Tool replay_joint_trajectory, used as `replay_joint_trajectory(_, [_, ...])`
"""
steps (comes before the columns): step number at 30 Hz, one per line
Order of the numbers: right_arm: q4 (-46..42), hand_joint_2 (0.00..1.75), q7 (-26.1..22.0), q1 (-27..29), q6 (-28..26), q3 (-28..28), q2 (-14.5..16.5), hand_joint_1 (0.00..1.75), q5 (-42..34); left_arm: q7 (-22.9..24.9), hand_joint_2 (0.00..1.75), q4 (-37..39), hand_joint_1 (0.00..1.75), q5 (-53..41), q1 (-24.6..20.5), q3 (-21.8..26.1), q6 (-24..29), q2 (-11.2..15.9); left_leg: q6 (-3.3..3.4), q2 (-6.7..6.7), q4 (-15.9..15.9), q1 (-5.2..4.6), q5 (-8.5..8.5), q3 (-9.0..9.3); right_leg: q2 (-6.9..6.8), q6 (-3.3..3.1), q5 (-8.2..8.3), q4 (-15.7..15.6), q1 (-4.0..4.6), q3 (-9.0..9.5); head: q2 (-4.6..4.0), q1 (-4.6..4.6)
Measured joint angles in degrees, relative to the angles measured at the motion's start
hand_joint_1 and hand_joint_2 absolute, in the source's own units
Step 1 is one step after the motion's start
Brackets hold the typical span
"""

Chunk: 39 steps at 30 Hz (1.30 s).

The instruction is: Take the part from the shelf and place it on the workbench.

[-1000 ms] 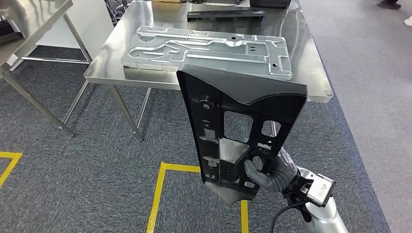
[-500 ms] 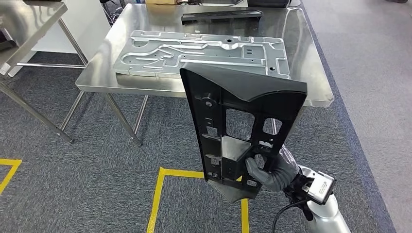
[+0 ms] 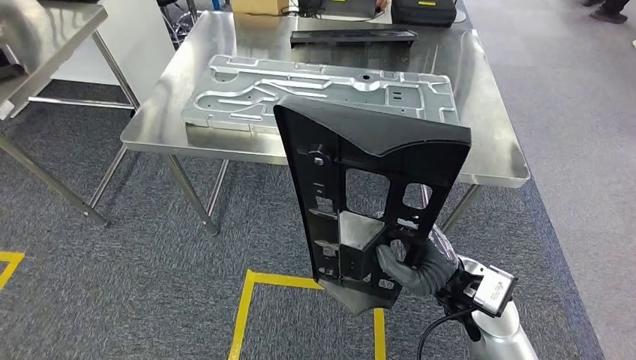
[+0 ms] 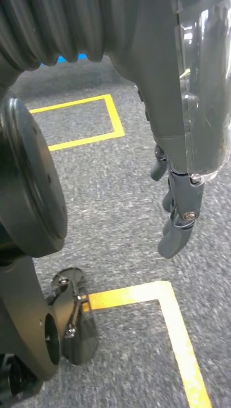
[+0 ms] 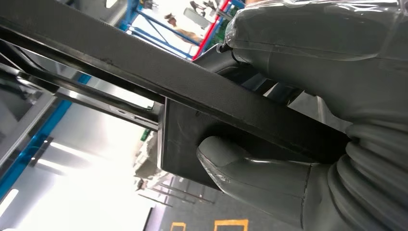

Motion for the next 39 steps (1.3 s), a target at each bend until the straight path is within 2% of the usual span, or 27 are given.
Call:
replay_joint_trajectory(3, [0.0, 1.75, 0.0, 0.0, 0.0, 0.0, 0.2, 1.75, -0.1, 0.0, 1.75, 0.0, 0.00, -0.2, 0.2, 0.0, 0.0, 0.0, 0.44, 0.04, -0.3, -0.06, -0.88, 1.27, 0.04, 0.51, -3.16, 9.5, -0.03, -7.03, 0.00, 0.00])
replay_joint_trajectory(4, [0.1, 1.75, 0.0, 0.1, 0.0, -0.1, 0.2, 1.75, -0.1, 0.0, 1.75, 0.0, 0.00, -0.2, 0.3, 0.0, 0.0, 0.0, 0.45, 0.01, -0.3, -0.09, -1.27, 1.67, 0.03, 0.62, -3.41, 11.3, -0.05, -8.97, 0.00, 0.00])
replay_joint_trajectory(5, [0.1, 1.75, 0.0, 0.2, 0.0, -0.1, 0.2, 1.75, -0.1, 0.0, 1.75, 0.0, 0.00, -0.2, 0.4, 0.0, 0.0, 0.0, 0.40, -0.05, -0.3, -0.12, -1.75, 2.22, 0.03, 0.64, -2.54, 11.1, -0.06, -9.93, 0.00, 0.00])
replay_joint_trajectory(6, [0.1, 1.75, 0.0, 0.3, 0.0, -0.1, 0.2, 1.75, -0.1, -0.1, 1.75, 0.0, 0.00, -0.2, 0.5, 0.0, 0.0, 0.0, 0.30, -0.10, -0.3, -0.13, -2.30, 2.93, 0.02, 0.55, -0.55, 9.0, -0.06, -9.87, 0.00, 0.00])
replay_joint_trajectory(8, [0.1, 1.75, 0.0, 0.3, 0.0, -0.1, 0.2, 1.75, -0.1, -0.1, 1.75, 0.0, 0.00, -0.3, 0.6, 0.0, -0.1, 0.0, -0.01, -0.12, -0.3, -0.19, -3.61, 4.56, -0.04, 0.16, 4.90, 1.8, 0.05, -8.15, 0.00, -0.01])
replay_joint_trajectory(9, [0.1, 1.75, 0.0, 0.3, 0.0, -0.1, 0.2, 1.75, -0.1, -0.1, 1.75, 0.0, 0.00, -0.4, 0.7, 0.0, -0.1, 0.0, -0.27, -0.11, -0.2, -0.22, -4.23, 5.10, -0.11, -0.18, 6.32, -0.9, 0.27, -7.41, 0.00, 0.02])
replay_joint_trajectory(10, [0.1, 1.75, 0.0, 0.4, 0.0, -0.1, 0.3, 1.75, 0.0, -0.1, 1.75, 0.0, 0.00, -0.4, 0.7, 0.0, -0.1, 0.0, -0.59, -0.07, -0.3, -0.25, -4.83, 5.50, -0.14, -0.56, 7.06, -2.3, 0.51, -6.94, 0.00, 0.06])
replay_joint_trajectory(13, [0.0, 1.75, 0.0, 0.3, 0.0, -0.1, 0.3, 1.75, 0.0, -0.2, 1.75, 0.0, 0.00, -0.5, 0.6, 0.0, -0.2, -0.1, -1.56, 0.12, 1.0, -0.29, -5.15, 6.26, 0.04, -1.82, 6.24, -2.9, 0.64, -5.57, 0.00, 0.13])
replay_joint_trajectory(14, [-0.1, 1.75, 0.0, 0.2, 0.0, -0.1, 0.2, 1.75, 0.0, -0.2, 1.75, 0.0, 0.00, -0.5, 0.6, 0.0, -0.2, -0.1, -1.82, 0.17, 2.7, -0.26, -4.90, 5.90, 0.09, -2.20, 5.80, -3.1, 0.51, -4.83, 0.00, 0.11])
replay_joint_trajectory(16, [-0.1, 1.75, 0.0, 0.2, 0.0, -0.1, 0.2, 1.75, 0.0, -0.3, 1.75, 0.0, 0.00, -0.4, 0.4, 0.0, -0.2, 0.0, -2.39, 0.20, 8.6, -0.05, -5.72, 2.57, 0.05, -2.79, 4.82, -3.3, 0.38, -3.45, 0.00, 0.10])
replay_joint_trajectory(18, [-0.2, 1.75, 0.0, 0.2, 0.0, 0.0, 0.2, 1.75, 0.0, -0.4, 1.75, 0.0, 0.00, -0.3, 0.1, 0.0, -0.2, 0.0, -2.99, 0.23, 14.9, 0.13, -8.60, -2.34, 0.02, -2.96, 3.73, -3.3, 0.33, -2.36, 0.00, 0.09])
replay_joint_trajectory(19, [-0.2, 1.75, 0.0, 0.3, 0.0, 0.0, 0.2, 1.75, 0.0, -0.5, 1.75, 0.0, 0.00, -0.2, -0.2, 0.0, -0.2, 0.0, -3.19, 0.24, 16.4, 0.20, -9.95, -4.19, 0.03, -2.91, 3.15, -3.3, 0.28, -1.71, 0.00, 0.09])
replay_joint_trajectory(20, [-0.2, 1.75, 0.0, 0.3, 0.0, 0.0, 0.2, 1.75, 0.0, -0.5, 1.75, 0.0, 0.00, -0.2, -0.4, 0.0, -0.2, 0.0, -3.31, 0.25, 16.3, 0.24, -10.38, -5.21, 0.04, -2.81, 2.55, -3.3, 0.20, -0.95, 0.00, 0.09])
replay_joint_trajectory(21, [-0.2, 1.75, 0.0, 0.3, 0.0, 0.0, 0.2, 1.75, 0.0, -0.5, 1.75, 0.0, 0.00, -0.2, -0.5, 0.0, -0.2, 0.0, -3.37, 0.26, 14.7, 0.28, -9.51, -5.49, 0.06, -2.68, 1.91, -3.3, 0.10, -0.09, 0.00, 0.09])
replay_joint_trajectory(22, [-0.2, 1.75, 0.0, 0.3, -0.1, 0.0, 0.2, 1.75, 0.1, -0.5, 1.75, 0.0, 0.00, -0.2, -0.4, 0.0, -0.2, 0.0, -3.38, 0.29, 11.6, 0.32, -7.10, -5.19, 0.07, -2.50, 1.23, -3.3, -0.02, 0.86, 0.00, 0.09])
replay_joint_trajectory(23, [-0.2, 1.75, 0.0, 0.3, -0.2, 0.1, 0.2, 1.75, 0.1, -0.5, 1.75, 0.0, 0.00, -0.2, -0.4, 0.0, -0.2, 0.0, -3.36, 0.40, 8.2, 0.35, -3.58, -4.75, 0.08, -2.26, 0.59, -3.3, -0.10, 1.67, 0.00, 0.09])
replay_joint_trajectory(25, [-0.2, 1.75, 0.0, 0.4, -0.3, 0.1, 0.2, 1.75, 0.2, -0.5, 1.75, 0.0, 0.00, -0.2, -0.2, 0.0, -0.2, 0.0, -2.88, 0.85, 3.7, 0.17, 0.58, -4.16, 0.13, -1.53, -0.46, -3.5, -0.13, 2.79, 0.00, 0.10])
replay_joint_trajectory(26, [-0.3, 1.75, 0.0, 0.5, -0.4, 0.1, 0.2, 1.75, 0.3, -0.5, 1.75, 0.0, 0.00, -0.2, -0.2, 0.0, -0.2, 0.0, -2.40, 0.98, 2.9, 0.08, 1.29, -4.12, 0.11, -1.08, -0.67, -3.4, -0.09, 3.16, 0.00, 0.11])
replay_joint_trajectory(27, [-0.4, 1.75, 0.0, 0.6, -0.5, 0.1, 0.2, 1.75, 0.3, -0.5, 1.75, 0.0, 0.00, -0.2, -0.3, 0.1, -0.2, 0.1, -1.85, 1.00, 2.7, -0.03, 0.79, -3.92, 0.10, -0.64, -0.58, -3.2, -0.05, 3.41, 0.00, 0.11])
replay_joint_trajectory(29, [-0.7, 1.75, 0.0, 0.7, -0.6, 0.2, 0.2, 1.75, 0.3, -0.4, 1.75, 0.0, 0.00, -0.1, -0.2, 0.1, -0.3, 0.1, -0.91, 0.72, 1.9, 0.11, 1.04, -2.68, 0.03, -0.09, -0.08, -1.6, -0.12, 3.21, 0.00, 0.13])
replay_joint_trajectory(31, [-0.8, 1.75, 0.0, 0.7, -0.7, 0.3, 0.3, 1.75, 0.3, -0.1, 1.75, 0.0, 0.00, 0.0, 0.0, 0.1, -0.4, 0.1, -0.26, 0.59, 1.2, 0.15, 0.69, -1.08, 0.04, -0.02, -0.47, 2.9, -0.24, 0.56, 0.00, 0.13])
replay_joint_trajectory(33, [-0.8, 1.75, 0.0, 0.8, -0.5, 0.5, 0.5, 1.75, 0.3, 0.1, 1.75, 0.0, 0.00, 0.4, 0.2, 0.4, -0.4, 0.1, 0.14, 0.48, 0.7, -0.05, 0.03, -0.06, 0.04, 0.09, -2.94, 9.2, -0.25, -4.47, 0.00, 0.13])
replay_joint_trajectory(34, [-0.7, 1.75, 0.0, 0.8, -0.5, 0.6, 0.5, 1.75, 0.3, 0.2, 1.75, 0.0, 0.00, 0.6, 0.3, 0.5, -0.4, 0.1, 0.23, 0.38, 0.6, -0.15, -0.42, 0.45, 0.04, 0.19, -4.26, 11.3, -0.25, -6.84, 0.00, 0.13])
replay_joint_trajectory(35, [-0.6, 1.75, 0.0, 0.8, -0.4, 0.7, 0.5, 1.75, 0.3, 0.3, 1.75, 0.0, 0.00, 0.7, 0.4, 0.7, -0.4, 0.1, 0.25, 0.27, 0.6, -0.24, -0.94, 1.05, 0.03, 0.16, -4.92, 11.9, -0.24, -8.48, 0.00, 0.13])
replay_joint_trajectory(36, [-0.5, 1.75, 0.0, 0.8, -0.3, 0.8, 0.5, 1.75, 0.3, 0.3, 1.75, 0.0, 0.00, 0.7, 0.4, 0.8, -0.4, 0.1, 0.22, 0.17, 0.5, -0.30, -1.50, 1.75, 0.03, 0.05, -4.34, 10.8, -0.21, -9.16, 0.00, 0.13])
replay_joint_trajectory(37, [-0.4, 1.75, 0.0, 0.7, -0.2, 1.0, 0.5, 1.75, 0.3, 0.4, 1.75, 0.0, 0.00, 0.8, 0.5, 0.8, -0.4, 0.1, 0.17, 0.10, 0.5, -0.38, -2.13, 2.54, 0.03, -0.25, -2.25, 8.0, -0.09, -8.99, 0.00, 0.13])
replay_joint_trajectory(39, [-0.2, 1.75, -0.1, 0.6, 0.0, 1.2, 0.5, 1.75, 0.3, 0.6, 1.75, 0.0, 0.00, 1.0, 0.8, 0.9, -0.4, 0.0, -0.06, 0.07, 0.5, -0.50, -3.44, 3.97, -0.07, -1.17, 4.09, 1.1, 0.47, -7.79, 0.00, 0.14])
